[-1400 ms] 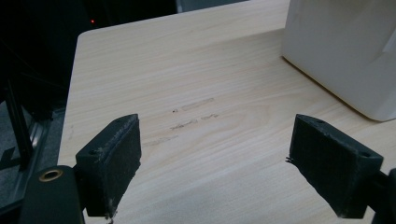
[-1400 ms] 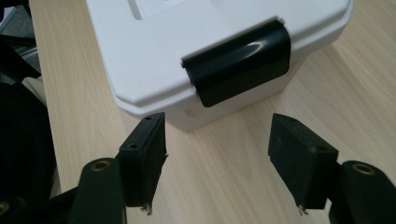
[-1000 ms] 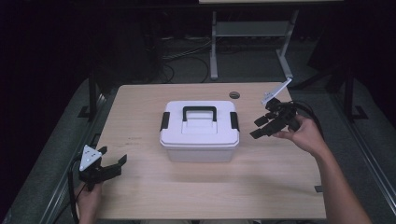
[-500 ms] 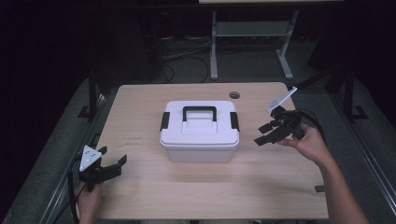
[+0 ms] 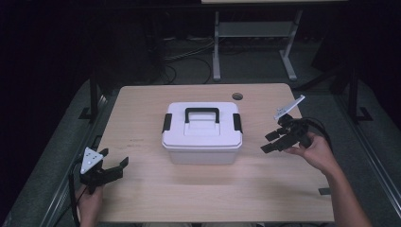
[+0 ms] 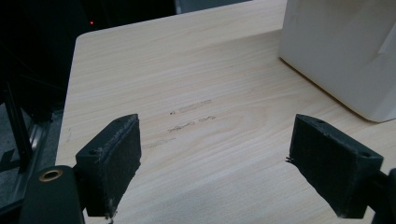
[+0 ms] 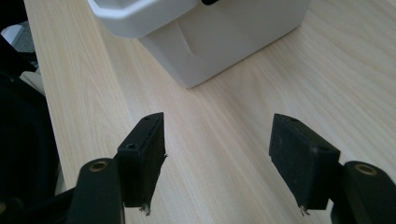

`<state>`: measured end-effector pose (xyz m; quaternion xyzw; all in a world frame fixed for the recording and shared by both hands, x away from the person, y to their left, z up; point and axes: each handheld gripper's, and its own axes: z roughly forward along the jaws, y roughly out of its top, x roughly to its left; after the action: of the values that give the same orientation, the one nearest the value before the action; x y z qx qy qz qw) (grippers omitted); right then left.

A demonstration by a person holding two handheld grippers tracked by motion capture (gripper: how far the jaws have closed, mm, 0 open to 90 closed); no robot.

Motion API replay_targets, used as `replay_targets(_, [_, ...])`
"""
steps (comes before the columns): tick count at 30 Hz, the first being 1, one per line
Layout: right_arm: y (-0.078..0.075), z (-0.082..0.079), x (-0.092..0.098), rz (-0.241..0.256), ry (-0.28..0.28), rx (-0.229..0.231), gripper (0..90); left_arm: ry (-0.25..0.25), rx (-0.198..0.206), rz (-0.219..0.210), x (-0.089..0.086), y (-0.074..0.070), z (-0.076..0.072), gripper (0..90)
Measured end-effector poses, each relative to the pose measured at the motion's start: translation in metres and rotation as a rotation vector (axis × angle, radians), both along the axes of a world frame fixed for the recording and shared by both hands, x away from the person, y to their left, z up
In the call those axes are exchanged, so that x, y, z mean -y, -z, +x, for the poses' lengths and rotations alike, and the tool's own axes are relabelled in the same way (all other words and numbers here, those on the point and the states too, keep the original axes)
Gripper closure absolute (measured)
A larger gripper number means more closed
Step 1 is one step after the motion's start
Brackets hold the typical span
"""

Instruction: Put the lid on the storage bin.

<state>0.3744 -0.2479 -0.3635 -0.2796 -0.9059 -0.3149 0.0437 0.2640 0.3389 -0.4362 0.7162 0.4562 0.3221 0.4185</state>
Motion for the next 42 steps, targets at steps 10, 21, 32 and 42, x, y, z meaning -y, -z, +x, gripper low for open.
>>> replay_targets(10, [0.012, -0.006, 0.006, 0.018, 0.01, -0.011, 35.4, 0.001, -0.001, 0.002, 0.001, 0.0, -0.001, 16.1])
replay_targets(21, [0.03, -0.014, 0.014, 0.039, 0.028, -0.038, 35.4, -0.001, 0.001, 0.003, 0.0, 0.0, -0.001, 16.1])
replay_targets(32, [0.046, -0.023, 0.021, 0.04, 0.041, -0.068, 35.7, 0.0, -0.001, 0.007, 0.001, 0.0, -0.001, 16.1])
replay_targets(42, [0.055, -0.031, 0.028, 0.052, 0.055, -0.078, 35.7, 0.001, -0.001, 0.008, 0.002, 0.0, -0.001, 16.1])
